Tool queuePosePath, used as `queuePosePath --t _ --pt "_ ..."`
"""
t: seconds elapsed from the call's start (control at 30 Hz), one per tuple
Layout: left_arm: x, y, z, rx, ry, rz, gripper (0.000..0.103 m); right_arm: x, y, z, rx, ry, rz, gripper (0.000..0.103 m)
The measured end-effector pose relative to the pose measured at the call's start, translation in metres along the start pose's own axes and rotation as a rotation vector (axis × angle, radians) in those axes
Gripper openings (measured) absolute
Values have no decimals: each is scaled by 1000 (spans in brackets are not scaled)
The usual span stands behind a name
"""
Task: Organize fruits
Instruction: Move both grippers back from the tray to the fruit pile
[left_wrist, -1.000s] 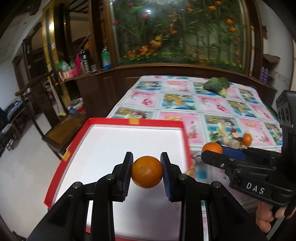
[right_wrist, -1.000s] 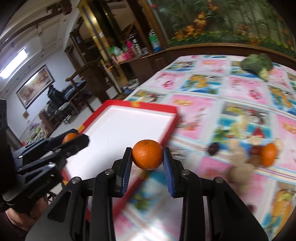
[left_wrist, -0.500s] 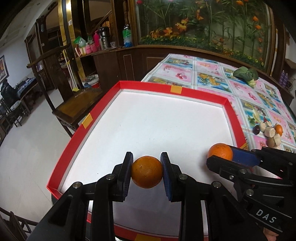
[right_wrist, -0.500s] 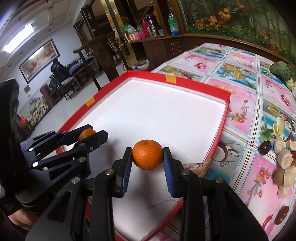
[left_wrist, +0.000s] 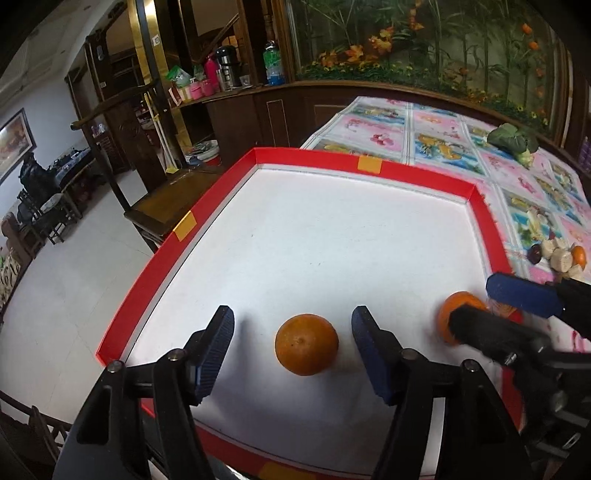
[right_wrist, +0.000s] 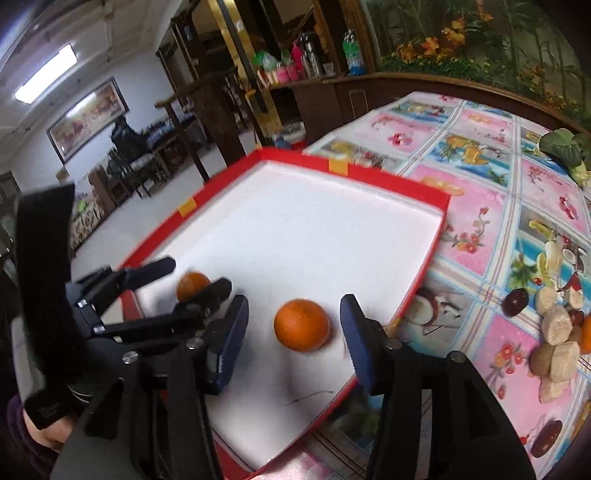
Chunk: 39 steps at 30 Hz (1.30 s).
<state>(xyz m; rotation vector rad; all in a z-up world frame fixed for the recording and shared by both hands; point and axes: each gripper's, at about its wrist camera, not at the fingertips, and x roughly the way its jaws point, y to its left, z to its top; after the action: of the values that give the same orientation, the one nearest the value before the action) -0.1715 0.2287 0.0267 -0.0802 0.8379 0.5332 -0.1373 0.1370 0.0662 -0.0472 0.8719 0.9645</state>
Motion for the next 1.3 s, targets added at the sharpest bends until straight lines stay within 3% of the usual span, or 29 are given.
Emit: queuePosePath --t 0.1,0.3,0.43,0.7,0.97,1.2,1.3 --pt "-20 -5 1 -10 -37 -18 79 -20 -10 4 13 -53 1 60" --pt "-45 -39 4 41 -64 -79 80 -72 -58 3 62 -130 -62 61" --pt "-51 -75 4 98 -49 -126 80 -115 -116 -3 152 -190 -146 66" --pt "-58 -146 10 213 -37 -201 80 -156 -199 -25 309 -137 -253 66" --pt "-69 -179 29 230 -87 -229 80 -167 -199 -30 290 -145 -276 66" --pt "-61 -185 19 240 -50 -262 80 -153 -191 -30 248 -107 -288 66" --pt "-61 -192 12 263 -33 -319 80 -141 -191 -31 235 -64 -304 66"
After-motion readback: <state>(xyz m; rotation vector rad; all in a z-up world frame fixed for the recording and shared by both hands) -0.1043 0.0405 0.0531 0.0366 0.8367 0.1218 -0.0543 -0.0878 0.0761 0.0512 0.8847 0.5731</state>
